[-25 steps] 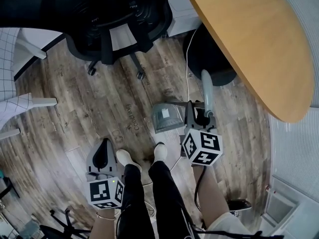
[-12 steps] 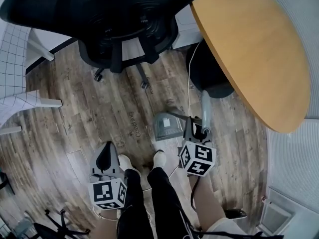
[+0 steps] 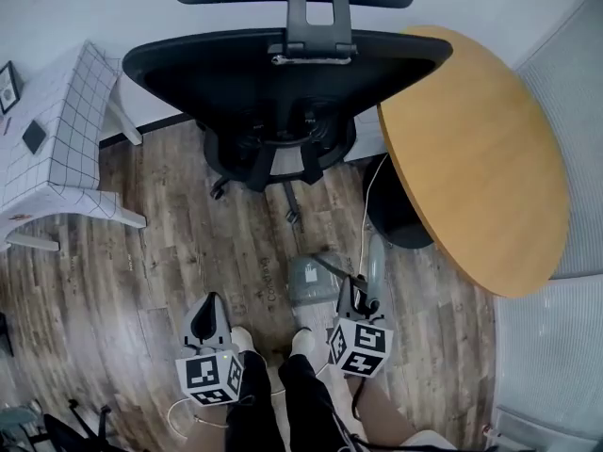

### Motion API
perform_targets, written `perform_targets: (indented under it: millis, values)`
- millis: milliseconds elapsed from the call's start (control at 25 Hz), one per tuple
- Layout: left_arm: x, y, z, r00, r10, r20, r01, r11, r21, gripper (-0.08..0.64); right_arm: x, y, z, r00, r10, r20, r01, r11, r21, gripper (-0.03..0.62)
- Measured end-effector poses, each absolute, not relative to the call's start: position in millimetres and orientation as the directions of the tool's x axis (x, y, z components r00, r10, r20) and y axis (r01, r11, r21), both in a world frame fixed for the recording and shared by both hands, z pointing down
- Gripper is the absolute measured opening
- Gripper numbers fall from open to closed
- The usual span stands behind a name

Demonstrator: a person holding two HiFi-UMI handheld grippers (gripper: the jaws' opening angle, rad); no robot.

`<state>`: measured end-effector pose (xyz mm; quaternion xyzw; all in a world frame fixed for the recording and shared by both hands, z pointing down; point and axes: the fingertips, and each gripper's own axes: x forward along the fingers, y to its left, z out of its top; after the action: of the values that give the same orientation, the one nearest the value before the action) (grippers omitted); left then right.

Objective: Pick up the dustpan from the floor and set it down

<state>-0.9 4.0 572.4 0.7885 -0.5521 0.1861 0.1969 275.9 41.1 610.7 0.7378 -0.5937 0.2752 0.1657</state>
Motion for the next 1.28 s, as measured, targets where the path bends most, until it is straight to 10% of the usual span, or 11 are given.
perform_targets:
  millis: [1280]
  values:
    - [-251.6, -31.5, 410.2, 0.094, -0.95, 0.297, -0.991, -0.062, 0.116, 0.017, 23.3, -62.5, 394.9, -0.15, -0.899, 0.411, -0.988, 0.156, -0.019, 0.101]
